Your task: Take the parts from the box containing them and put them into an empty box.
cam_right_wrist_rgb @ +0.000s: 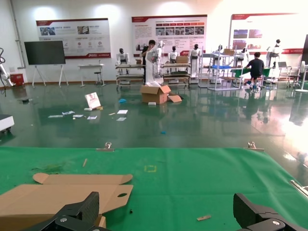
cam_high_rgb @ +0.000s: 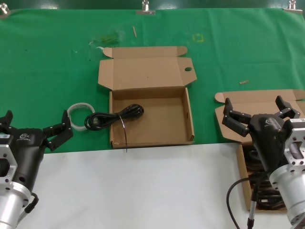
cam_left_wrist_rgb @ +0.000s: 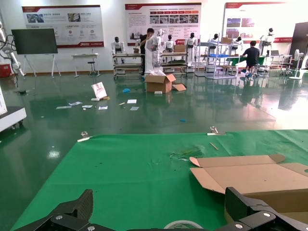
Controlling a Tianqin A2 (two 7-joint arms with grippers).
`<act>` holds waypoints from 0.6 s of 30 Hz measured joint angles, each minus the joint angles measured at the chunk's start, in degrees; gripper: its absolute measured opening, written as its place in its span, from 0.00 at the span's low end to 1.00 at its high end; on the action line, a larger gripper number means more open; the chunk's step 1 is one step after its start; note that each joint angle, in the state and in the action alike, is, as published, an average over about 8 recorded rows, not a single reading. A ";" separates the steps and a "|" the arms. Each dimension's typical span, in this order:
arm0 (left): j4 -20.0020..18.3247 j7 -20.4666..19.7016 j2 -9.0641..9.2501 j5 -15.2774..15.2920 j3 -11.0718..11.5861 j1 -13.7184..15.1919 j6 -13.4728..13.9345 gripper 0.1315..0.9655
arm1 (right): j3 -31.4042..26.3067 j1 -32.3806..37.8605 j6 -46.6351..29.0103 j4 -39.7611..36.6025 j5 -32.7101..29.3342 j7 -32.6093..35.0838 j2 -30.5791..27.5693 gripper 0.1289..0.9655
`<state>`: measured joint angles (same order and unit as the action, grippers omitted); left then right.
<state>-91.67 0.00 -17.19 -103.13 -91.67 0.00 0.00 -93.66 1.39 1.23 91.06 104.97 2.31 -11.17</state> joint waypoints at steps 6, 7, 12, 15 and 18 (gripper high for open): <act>0.00 0.00 0.00 0.00 0.00 0.00 0.00 1.00 | 0.00 0.00 0.00 0.00 0.00 0.00 0.00 1.00; 0.00 0.00 0.00 0.00 0.00 0.00 0.00 1.00 | 0.00 0.00 0.00 0.00 0.00 0.00 0.00 1.00; 0.00 0.00 0.00 0.00 0.00 0.00 0.00 1.00 | 0.00 0.00 0.00 0.00 0.00 0.00 0.00 1.00; 0.00 0.00 0.00 0.00 0.00 0.00 0.00 1.00 | 0.00 0.00 0.00 0.00 0.00 0.00 0.00 1.00; 0.00 0.00 0.00 0.00 0.00 0.00 0.00 1.00 | 0.00 0.00 0.00 0.00 0.00 0.00 0.00 1.00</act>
<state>-91.67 0.00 -17.19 -103.13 -91.67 0.00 0.00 -93.66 1.39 1.23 91.06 104.97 2.31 -11.17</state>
